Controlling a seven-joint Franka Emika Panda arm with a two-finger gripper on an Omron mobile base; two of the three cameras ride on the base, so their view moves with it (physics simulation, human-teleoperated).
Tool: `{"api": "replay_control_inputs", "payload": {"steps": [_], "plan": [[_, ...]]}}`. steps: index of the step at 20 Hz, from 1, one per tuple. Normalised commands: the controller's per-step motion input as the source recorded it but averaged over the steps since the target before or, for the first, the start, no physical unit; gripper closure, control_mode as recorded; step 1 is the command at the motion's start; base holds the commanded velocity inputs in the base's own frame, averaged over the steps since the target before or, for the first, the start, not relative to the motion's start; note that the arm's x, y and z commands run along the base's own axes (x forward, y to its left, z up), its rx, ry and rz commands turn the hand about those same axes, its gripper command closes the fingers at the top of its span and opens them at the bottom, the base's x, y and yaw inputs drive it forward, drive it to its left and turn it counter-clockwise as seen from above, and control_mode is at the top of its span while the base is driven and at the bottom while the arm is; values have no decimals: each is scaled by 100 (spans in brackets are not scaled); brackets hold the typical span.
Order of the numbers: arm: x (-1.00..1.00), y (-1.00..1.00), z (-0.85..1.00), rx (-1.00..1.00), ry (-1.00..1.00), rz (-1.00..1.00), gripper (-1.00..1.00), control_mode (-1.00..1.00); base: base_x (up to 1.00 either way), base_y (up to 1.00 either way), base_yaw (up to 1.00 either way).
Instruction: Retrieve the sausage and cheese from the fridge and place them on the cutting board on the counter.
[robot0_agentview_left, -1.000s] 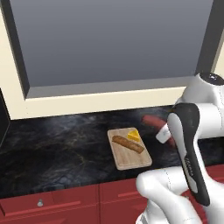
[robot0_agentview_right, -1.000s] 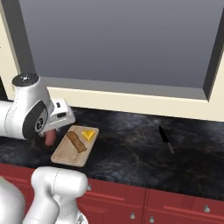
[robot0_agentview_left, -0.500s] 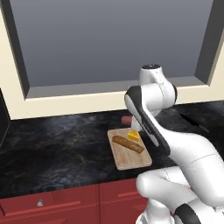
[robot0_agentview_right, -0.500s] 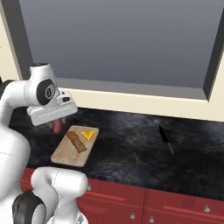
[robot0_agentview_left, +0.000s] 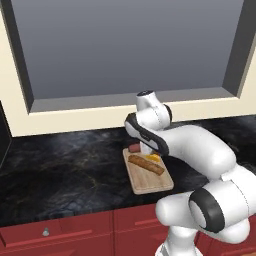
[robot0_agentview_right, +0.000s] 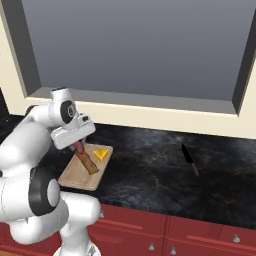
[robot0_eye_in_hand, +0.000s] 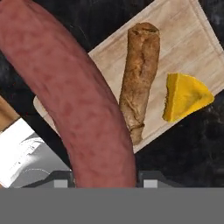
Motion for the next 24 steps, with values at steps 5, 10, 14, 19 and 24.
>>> {"api": "replay_control_inputs", "payload": {"steps": [5, 10, 14, 19, 24], "plan": [[43, 0, -55, 10, 1, 14, 100, -100, 0, 0, 0], [12, 8, -69, 6, 5, -1, 100, -100, 0, 0, 0], [0, 16, -51, 3, 3, -10, 100, -100, 0, 0, 0], [7, 7, -40, 3, 1, -10, 100, -100, 0, 0, 0], [0, -1, -55, 1, 0, -6, 100, -100, 0, 0, 0]]}}
